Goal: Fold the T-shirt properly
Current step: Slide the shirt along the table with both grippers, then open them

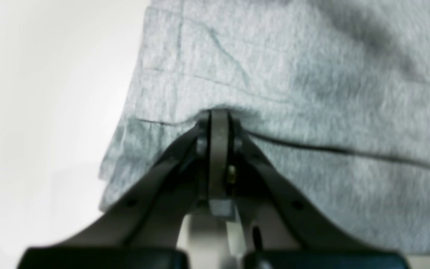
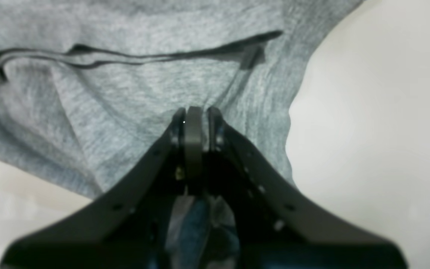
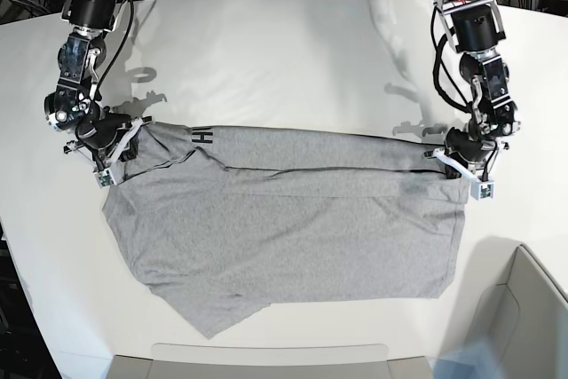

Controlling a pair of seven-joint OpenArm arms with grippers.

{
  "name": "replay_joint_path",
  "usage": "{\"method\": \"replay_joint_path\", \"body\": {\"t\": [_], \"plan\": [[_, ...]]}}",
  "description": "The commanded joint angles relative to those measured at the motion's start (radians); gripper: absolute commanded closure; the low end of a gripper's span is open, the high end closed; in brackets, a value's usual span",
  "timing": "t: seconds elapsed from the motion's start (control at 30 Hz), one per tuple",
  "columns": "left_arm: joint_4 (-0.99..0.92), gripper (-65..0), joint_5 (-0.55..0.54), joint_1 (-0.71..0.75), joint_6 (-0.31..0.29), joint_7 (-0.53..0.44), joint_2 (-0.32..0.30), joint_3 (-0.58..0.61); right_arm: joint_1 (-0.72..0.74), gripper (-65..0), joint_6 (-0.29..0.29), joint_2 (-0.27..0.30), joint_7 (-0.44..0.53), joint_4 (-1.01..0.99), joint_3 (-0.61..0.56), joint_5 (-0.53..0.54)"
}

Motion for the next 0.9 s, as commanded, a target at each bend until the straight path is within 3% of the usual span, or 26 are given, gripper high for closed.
{"method": "replay_joint_path", "body": {"t": [0.0, 0.1, 0.5, 0.67, 0.87], "plan": [[0.007, 0.0, 0.042, 0.045, 0.007, 0.104, -0.008, -0.003, -0.044, 0.0, 0.036, 0.016, -0.090, 0.017, 0.007, -0.055], [0.101, 0.0, 0.042, 0.154, 0.007, 0.104, -0.020, -0.003, -0.107, 0.0, 0.097, 0.010, -0.093, 0.095, 0.008, -0.061], [0.428, 0.0, 0.034, 0.480, 0.005, 0.145, -0.017, -0.010, -0.374, 0.0, 0.109, -0.056, -0.090, 0.298, 0.051, -0.054], [0.497, 0.0, 0.034, 0.578, 0.001, 0.145, 0.000, -0.075, -0.469, 0.0, 0.111, -0.074, -0.090, 0.353, 0.054, -0.052], [0.517, 0.0, 0.034, 0.630, -0.228, 0.179, 0.007, -0.199, -0.529, 0.0, 0.161, -0.126, -0.088, 0.405, 0.123, -0.054]]}}
